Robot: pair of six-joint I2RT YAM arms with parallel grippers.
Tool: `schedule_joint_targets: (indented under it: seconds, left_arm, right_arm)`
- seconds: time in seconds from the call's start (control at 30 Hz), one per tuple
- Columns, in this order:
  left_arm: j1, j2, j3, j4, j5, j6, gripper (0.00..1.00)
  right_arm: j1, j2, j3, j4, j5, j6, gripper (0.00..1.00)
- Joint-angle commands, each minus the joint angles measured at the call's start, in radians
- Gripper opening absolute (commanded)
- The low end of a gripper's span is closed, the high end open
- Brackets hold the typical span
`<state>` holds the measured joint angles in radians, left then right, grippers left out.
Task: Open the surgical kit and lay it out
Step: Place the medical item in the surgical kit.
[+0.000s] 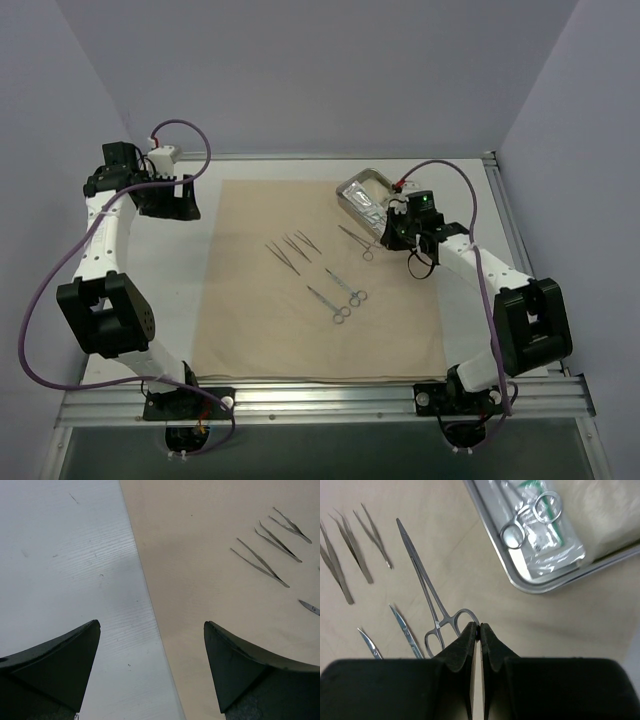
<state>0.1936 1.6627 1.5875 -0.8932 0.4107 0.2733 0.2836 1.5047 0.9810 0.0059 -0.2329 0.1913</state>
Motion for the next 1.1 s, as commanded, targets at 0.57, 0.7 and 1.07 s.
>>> schedule_joint_targets:
  seconds: [0.57, 0.7, 1.07]
  left_arm:
    - [0.012, -0.064, -0.024, 0.028, 0.045, 0.018, 0.94]
    - [0.013, -0.060, -0.021, 0.028, 0.050, 0.015, 0.94]
    - [0.020, -0.064, -0.024, 0.023, 0.046, 0.017, 0.94]
  right_arm:
    - [0.031, 0.022, -0.188, 0.013, 0.041, 0.096, 0.00]
    - [0.029, 0.058, -0.186, -0.032, 0.050, 0.082, 0.00]
    - [0.031, 0.135, -0.154, -0.061, 0.089, 0.031, 0.03]
